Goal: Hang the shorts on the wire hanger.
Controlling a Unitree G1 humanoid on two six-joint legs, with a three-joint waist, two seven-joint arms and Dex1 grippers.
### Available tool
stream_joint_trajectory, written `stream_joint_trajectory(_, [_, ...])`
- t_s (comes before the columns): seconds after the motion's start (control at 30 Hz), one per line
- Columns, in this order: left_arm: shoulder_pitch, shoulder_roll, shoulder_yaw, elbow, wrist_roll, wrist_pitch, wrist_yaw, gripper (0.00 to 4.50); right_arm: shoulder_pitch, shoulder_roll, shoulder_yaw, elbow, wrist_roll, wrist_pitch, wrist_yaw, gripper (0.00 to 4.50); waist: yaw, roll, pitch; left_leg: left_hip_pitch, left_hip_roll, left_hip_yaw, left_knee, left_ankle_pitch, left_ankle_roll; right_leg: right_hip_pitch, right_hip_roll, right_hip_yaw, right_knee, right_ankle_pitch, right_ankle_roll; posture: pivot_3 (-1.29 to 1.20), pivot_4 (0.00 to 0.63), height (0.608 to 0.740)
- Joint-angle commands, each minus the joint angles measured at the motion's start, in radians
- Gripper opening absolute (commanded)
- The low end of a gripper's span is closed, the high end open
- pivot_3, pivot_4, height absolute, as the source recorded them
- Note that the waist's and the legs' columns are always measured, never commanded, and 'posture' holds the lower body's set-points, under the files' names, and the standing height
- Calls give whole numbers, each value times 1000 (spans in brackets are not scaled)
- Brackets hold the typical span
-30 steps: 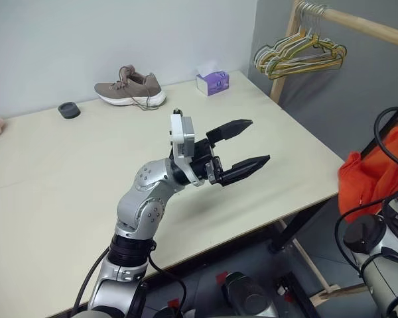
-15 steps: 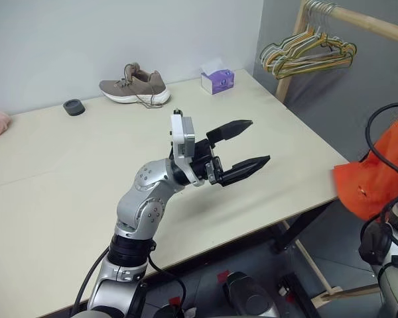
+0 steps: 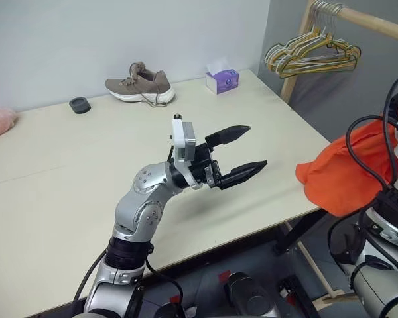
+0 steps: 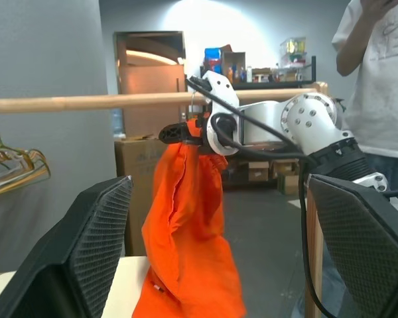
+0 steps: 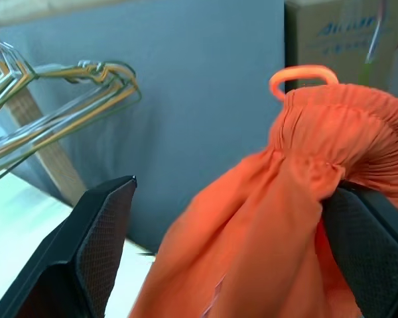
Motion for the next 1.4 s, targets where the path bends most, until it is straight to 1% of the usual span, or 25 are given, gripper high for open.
stream_joint_trajectory(0.03, [-9,7,0,-30,-2,-9,-8,4500,18,-51,55,-94,-21,-66,13,4453,0,1,0,0,0,0,0,0,0,0,0,0,0,0,0,-337,70,740])
stream_joint_trajectory(0.1, [-11,13,0,-28,-3,-5,-13,4500,68,-81,133,-164,-50,-132,35,4453,0,1,0,0,0,0,0,0,0,0,0,0,0,0,0,-343,72,740])
stream_joint_trajectory(0.17, [-12,16,-1,-27,-5,-1,-14,4500,106,-68,175,-225,-54,-133,37,4453,-4,1,0,0,0,0,-1,0,0,-1,0,0,0,0,-1,-345,73,740])
stream_joint_trajectory(0.3, [-11,22,-5,-30,-9,7,-20,4500,140,38,133,-290,-37,-36,3,4453,-8,1,0,0,1,0,0,0,0,-1,1,0,0,0,0,-347,75,740])
stream_joint_trajectory(0.37, [-10,24,-4,-30,-9,9,-21,4500,163,42,152,-315,-59,-50,3,4453,-5,2,0,0,1,0,1,0,0,-1,1,0,1,0,0,-346,75,740])
stream_joint_trajectory(0.43, [-9,27,-2,-31,-9,11,-21,4500,178,12,197,-325,-82,-98,14,4453,-3,2,0,0,0,0,2,0,0,-1,0,0,1,0,0,-345,75,740])
stream_joint_trajectory(0.5, [-9,30,2,-30,-10,14,-15,4500,193,-47,274,-329,-104,-193,60,4453,-3,3,1,-1,0,0,2,0,0,-1,0,1,0,0,0,-346,75,740])
stream_joint_trajectory(0.6, [-7,38,15,-26,-5,19,4,4500,206,-100,368,-317,-112,-282,126,4453,-8,3,1,0,1,0,1,0,0,-1,1,0,0,0,0,-345,77,740])
stream_joint_trajectory(0.63, [-6,48,32,-14,9,28,34,4500,204,-101,419,-300,-77,-330,194,4453,-10,2,1,0,1,0,0,0,0,-1,1,0,0,0,0,-341,78,740])
stream_joint_trajectory(0.67, [-7,65,41,8,55,32,79,4500,207,-108,477,-280,-45,-379,270,4453,-14,2,1,0,1,0,0,0,0,-1,1,0,0,0,0,-341,78,740])
stream_joint_trajectory(0.7, [-6,84,49,35,117,22,132,4500,211,-97,509,-261,-14,-421,326,4453,-22,2,1,1,1,0,0,0,0,-1,1,0,0,0,0,-336,77,740])
stream_joint_trajectory(0.8, [6,142,80,119,287,9,306,4500,233,-68,563,-190,49,-488,442,4453,-33,1,1,4,1,-1,0,0,0,2,1,0,0,0,0,-336,77,740])
stream_joint_trajectory(0.87, [18,159,129,161,343,19,413,4500,256,-61,609,-147,76,-558,526,4453,-30,0,2,3,1,-1,1,0,0,2,1,0,1,0,0,-294,75,740])
stream_joint_trajectory(0.97, [56,191,201,193,448,113,603,4500,308,-20,693,-55,121,-653,652,4453,-24,-1,2,1,1,-1,1,0,0,1,1,0,0,1,2,-265,73,740])
stream_joint_trajectory(1.03, [103,199,226,163,518,122,696,4500,339,-2,736,4,121,-716,710,4453,-13,-1,2,-1,1,-2,0,0,0,-1,1,-1,0,1,1,-242,72,740])
stream_joint_trajectory(1.1, [161,205,241,107,558,178,746,4500,362,17,777,75,109,-776,751,4453,8,-1,2,-1,1,-2,-1,0,0,-2,1,-1,1,0,1,-213,72,740])
stream_joint_trajectory(1.2, [258,185,283,28,580,189,801,4500,375,43,835,213,103,-845,831,4453,49,-2,3,-2,1,-3,-1,0,0,-2,1,-2,1,0,1,-180,75,740])
stream_joint_trajectory(1.23, [284,178,297,20,584,210,821,4500,370,50,843,245,117,-844,863,4453,61,-2,3,-2,1,-3,-1,0,0,-2,1,-2,1,0,0,-156,75,740])
stream_joint_trajectory(1.27, [315,186,294,21,617,205,843,4500,359,64,840,277,127,-846,873,4453,80,-3,4,-1,1,-3,-1,0,0,-2,1,-2,1,0,0,-140,78,740])
stream_joint_trajectory(1.3, [339,179,305,17,622,200,854,4500,345,77,837,308,125,-860,870,4453,92,-4,4,-1,1,-3,0,0,0,-2,1,-2,2,0,0,-131,79,740])
stream_joint_trajectory(1.4, [361,135,363,-4,576,229,872,4500,312,105,819,357,128,-877,872,4453,132,-4,5,0,1,-4,1,0,0,-2,1,-3,4,1,0,-94,86,740])
